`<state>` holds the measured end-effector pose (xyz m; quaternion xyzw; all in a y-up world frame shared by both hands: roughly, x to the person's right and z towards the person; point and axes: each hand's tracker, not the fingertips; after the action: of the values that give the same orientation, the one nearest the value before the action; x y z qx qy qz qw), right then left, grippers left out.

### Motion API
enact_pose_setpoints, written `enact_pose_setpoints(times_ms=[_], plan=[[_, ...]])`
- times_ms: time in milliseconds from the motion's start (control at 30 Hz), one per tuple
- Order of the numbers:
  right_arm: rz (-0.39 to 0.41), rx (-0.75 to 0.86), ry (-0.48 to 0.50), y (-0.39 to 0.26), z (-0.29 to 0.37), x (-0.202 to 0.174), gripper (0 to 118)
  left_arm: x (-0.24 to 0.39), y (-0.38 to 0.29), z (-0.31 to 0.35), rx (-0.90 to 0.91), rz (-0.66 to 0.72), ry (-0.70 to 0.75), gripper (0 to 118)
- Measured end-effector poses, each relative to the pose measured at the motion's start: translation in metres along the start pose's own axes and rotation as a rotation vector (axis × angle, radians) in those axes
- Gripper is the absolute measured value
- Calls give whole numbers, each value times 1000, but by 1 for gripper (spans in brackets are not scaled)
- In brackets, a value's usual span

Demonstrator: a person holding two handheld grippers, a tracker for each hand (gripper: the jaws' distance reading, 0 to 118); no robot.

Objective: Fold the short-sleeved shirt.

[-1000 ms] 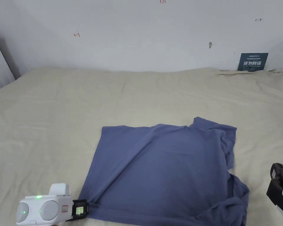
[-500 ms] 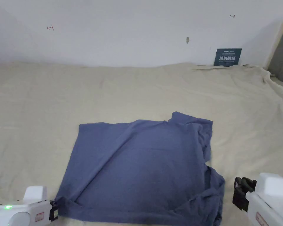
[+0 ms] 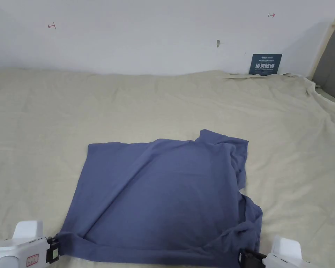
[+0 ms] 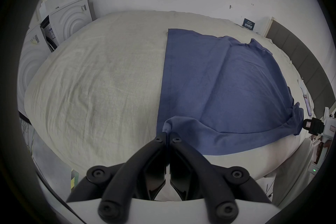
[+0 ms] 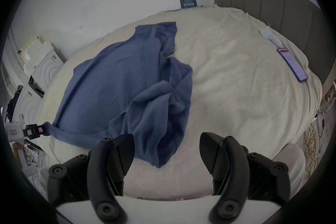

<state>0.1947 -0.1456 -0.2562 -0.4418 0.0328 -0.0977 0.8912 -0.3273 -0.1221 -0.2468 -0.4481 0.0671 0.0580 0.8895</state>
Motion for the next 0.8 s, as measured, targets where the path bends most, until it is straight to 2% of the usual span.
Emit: enact_pose_setpoints(times_ms=[67,100,167,233,267,400,700,800], plan=[[24,2,0,-3,-1,-4,72,0,-1,-1,-3,1,2,0],[37,5,-2,-3,-2,-6,63,0,-1,-1,-4,2,3,0],[59,18,-4,-4,-1,-10,36,-1,-2,-2,-6,6,2,0],[73,21,16,-4,-4,-12,21,-1,-2,-2,-7,14,0,0],[73,23,28,-5,-5,-12,2,-1,-3,-2,-7,18,-2,0],[106,32,23,-6,-1,-13,2,-3,-3,-3,-4,31,-6,0],[97,137,49,16,28,-14,1,-8,7,7,56,66,-30,0],[132,186,46,36,38,-20,1,-10,20,13,95,77,-32,0]])
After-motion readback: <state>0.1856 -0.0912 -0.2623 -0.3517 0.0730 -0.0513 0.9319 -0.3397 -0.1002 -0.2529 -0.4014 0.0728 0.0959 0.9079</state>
